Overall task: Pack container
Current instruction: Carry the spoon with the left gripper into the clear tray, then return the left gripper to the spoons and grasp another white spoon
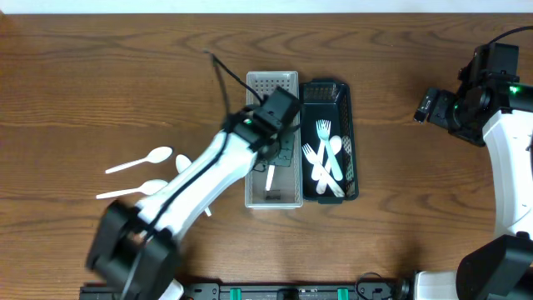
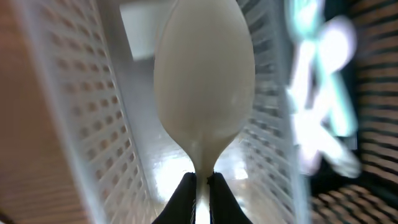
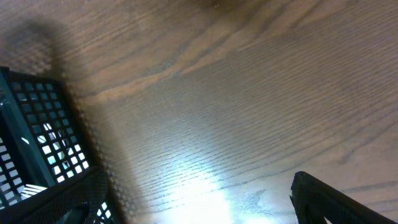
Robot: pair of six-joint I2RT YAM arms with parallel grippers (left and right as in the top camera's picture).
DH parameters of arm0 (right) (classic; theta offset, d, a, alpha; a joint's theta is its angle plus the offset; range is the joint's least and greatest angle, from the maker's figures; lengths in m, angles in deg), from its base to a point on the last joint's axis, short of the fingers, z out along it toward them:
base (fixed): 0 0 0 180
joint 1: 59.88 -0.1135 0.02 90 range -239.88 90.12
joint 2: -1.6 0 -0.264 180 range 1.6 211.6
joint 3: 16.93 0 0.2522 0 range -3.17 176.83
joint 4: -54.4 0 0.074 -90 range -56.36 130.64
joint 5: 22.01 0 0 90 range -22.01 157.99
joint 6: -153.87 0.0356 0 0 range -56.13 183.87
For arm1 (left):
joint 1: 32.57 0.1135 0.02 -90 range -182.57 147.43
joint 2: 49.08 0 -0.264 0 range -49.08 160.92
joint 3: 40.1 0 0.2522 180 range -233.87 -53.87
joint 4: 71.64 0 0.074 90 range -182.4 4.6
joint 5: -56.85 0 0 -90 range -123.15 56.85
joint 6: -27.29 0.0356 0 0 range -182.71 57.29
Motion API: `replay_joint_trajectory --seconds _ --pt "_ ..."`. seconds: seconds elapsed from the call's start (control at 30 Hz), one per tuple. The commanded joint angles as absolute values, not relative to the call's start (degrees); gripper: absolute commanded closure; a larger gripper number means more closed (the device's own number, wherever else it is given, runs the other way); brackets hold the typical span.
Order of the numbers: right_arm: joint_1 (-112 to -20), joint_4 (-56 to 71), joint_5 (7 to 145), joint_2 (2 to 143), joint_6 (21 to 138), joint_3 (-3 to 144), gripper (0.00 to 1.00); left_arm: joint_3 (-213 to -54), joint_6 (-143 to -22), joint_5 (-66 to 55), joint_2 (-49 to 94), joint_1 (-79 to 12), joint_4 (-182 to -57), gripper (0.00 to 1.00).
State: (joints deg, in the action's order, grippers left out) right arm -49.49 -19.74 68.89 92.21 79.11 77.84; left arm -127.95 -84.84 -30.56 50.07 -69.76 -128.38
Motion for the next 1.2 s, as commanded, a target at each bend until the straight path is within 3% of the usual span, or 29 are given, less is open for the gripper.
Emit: replay_joint_trajectory --seconds 0.0,0.27,0.4,0.5,0.63,0.87,1.17 --pt "-49.34 -19.82 69.57 92.58 78.61 77.69 0.03 -127.49 -85.76 -30.97 53.44 -69.67 -128.30 0.93" --pt "-49.34 -19.82 69.55 92.58 78.61 77.69 0.02 -132.28 -77.41 -31.06 49.22 -69.67 -131.22 0.42" --pt "-49.34 -19.82 69.55 92.58 78.61 77.69 0.02 -135.36 -76.49 -32.66 43.36 -69.50 -135.90 0.28" --pt "-49.34 -19.78 69.55 92.58 78.61 77.69 0.02 -135.36 -80.38 -38.97 37.72 -68.56 -139.70 0.04" --pt "-49.34 -19.80 69.55 92.58 78.61 77.69 0.02 -134.97 -90.22 -47.56 31.69 -63.97 -147.62 0.02" --pt "-49.36 -19.87 69.57 92.58 78.61 77.69 0.02 -128.04 -97.56 -47.37 26.71 -50.17 -150.02 0.02" --pt "-49.36 -20.02 69.57 92.58 78.61 77.69 0.03 -109.48 -94.44 -32.22 28.54 -37.08 -132.40 0.02"
